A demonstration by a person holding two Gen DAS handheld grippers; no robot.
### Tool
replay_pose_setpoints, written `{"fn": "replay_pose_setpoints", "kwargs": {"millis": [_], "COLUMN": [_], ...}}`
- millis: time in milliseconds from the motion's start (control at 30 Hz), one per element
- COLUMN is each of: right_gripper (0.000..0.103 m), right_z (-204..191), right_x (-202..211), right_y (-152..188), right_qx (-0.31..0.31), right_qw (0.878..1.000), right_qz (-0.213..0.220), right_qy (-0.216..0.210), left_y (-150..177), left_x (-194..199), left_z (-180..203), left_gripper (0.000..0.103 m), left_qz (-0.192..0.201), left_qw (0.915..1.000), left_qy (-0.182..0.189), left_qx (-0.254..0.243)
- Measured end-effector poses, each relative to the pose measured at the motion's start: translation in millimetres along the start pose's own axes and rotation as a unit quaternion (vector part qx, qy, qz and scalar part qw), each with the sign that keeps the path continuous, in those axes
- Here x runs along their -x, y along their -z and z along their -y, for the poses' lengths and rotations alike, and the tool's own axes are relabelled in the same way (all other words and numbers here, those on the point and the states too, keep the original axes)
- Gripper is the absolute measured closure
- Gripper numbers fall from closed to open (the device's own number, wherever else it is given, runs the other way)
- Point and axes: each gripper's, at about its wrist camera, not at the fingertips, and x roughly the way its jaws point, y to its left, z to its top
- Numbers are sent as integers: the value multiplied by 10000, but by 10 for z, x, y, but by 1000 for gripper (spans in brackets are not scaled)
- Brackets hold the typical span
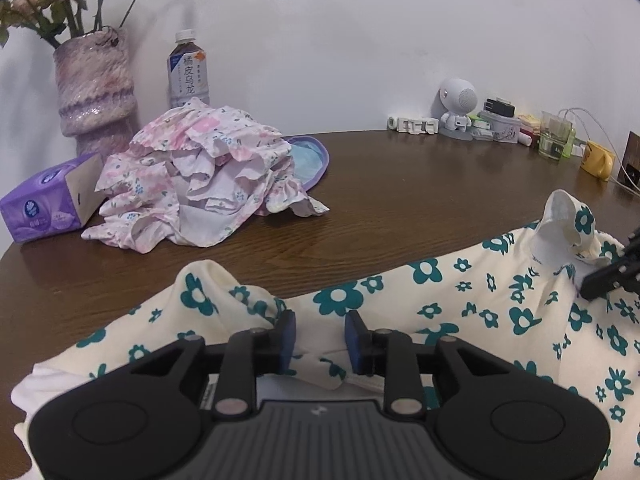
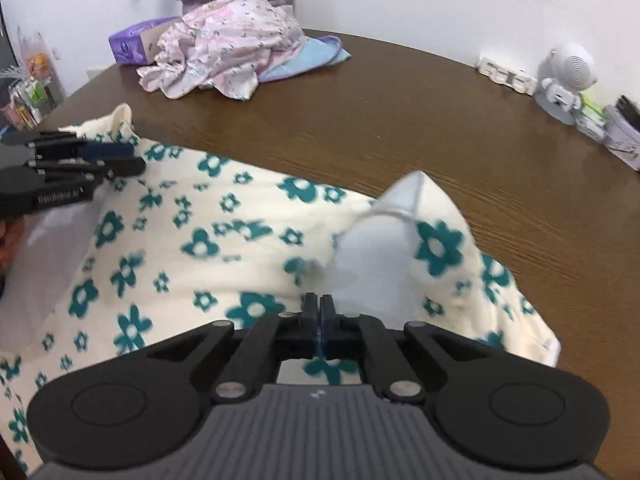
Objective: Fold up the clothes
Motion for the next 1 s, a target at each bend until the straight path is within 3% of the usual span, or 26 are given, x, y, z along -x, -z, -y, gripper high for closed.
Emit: {"fn": "replay_pose_setpoints", "kwargs": {"millis": [167,233,267,300,400,633,700,900,1000], "right_gripper": [98,84,65,60,61,70,100,101,101], "right_z": [12,78,132,188,294,207,182,113,111], "right_x": [62,101,119,132,95,-89,-142,-291,-344], "right_y": [44,44,26,-10,-158,-347,-401,-556,-558], "right_qx": [-62,-310,-504,-713,-1107,-791,-700,-421,-300], "right_qw": [9999,9995,9985,9969,9927,9960,9965,9967,9966], "right_qz": [-19,105,210,306,349,415,433,520,686], "right_qy": [118,50,-14,-100,-319,57,164,461,345], "left_y": [5,-22,-39,-49,-51,-12,3,12,17], "left_x": [63,118,145,162,169,119,103,64,60], "left_z": [-23,-11,-5,0,0,-43,-54,-107,-116], "left_gripper": [78,76,73,72,70,70,70,71,71], "left_qz": [204,323,374,394,349,234,204,131,109], "left_qw": [9997,9994,9993,9992,9991,9995,9996,9993,9993], "left_qy": [6,-34,-66,-102,-210,-190,-195,-323,-355], "left_qx": [125,75,40,8,-69,-66,-37,95,92]}}
